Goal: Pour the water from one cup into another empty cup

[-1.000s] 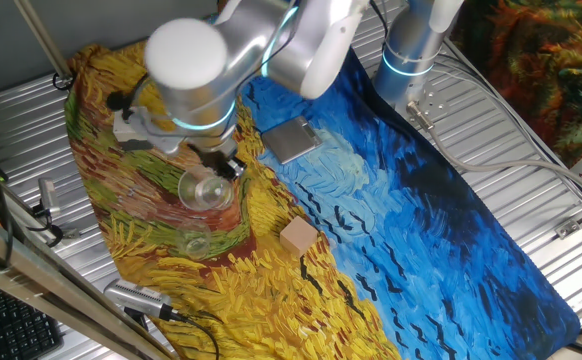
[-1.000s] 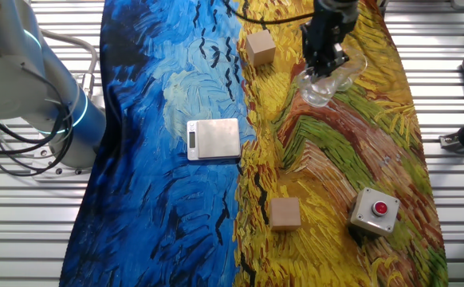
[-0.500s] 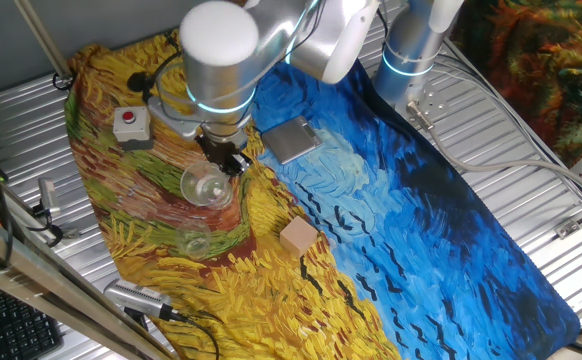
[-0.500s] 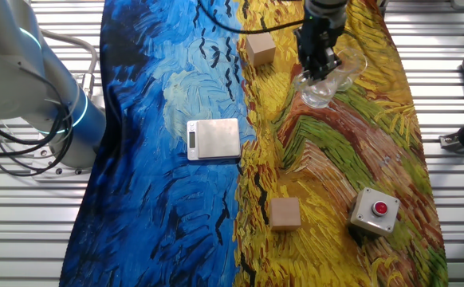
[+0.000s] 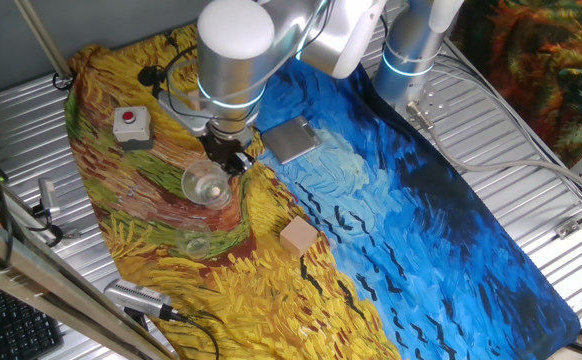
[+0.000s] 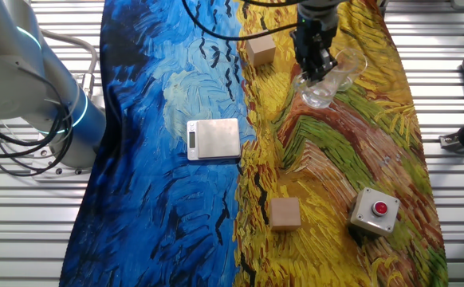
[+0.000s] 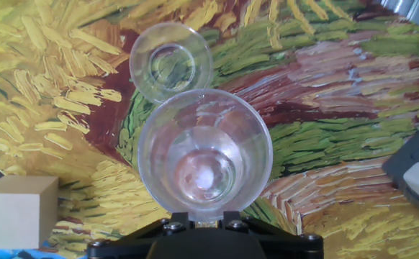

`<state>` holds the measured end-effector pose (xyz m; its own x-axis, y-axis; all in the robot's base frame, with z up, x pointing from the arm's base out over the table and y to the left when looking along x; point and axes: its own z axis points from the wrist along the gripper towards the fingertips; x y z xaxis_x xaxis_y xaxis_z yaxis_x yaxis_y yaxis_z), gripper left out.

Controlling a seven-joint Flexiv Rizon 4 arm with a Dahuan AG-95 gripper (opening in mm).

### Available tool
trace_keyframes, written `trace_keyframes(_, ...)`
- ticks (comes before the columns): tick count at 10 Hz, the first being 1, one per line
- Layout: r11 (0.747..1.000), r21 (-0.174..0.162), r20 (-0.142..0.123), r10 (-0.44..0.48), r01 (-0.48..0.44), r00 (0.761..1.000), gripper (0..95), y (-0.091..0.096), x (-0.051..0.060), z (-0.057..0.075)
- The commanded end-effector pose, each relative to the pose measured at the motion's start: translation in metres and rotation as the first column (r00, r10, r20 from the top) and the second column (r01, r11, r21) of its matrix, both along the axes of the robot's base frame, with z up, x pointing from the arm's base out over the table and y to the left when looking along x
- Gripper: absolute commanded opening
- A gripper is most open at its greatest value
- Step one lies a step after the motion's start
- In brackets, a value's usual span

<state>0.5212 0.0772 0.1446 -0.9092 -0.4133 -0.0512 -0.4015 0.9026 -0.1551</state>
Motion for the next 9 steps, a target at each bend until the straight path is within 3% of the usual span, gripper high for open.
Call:
trace_keyframes(1, 1.0, -0.003, -0.002, 0.001, -0.001, 1.0, 0.0, -0.001, 0.0, -0.003)
trace_keyframes(9, 1.0, 0.006, 0.023, 0.022, -0.022, 1.0, 0.0, -0.005, 0.001, -0.021)
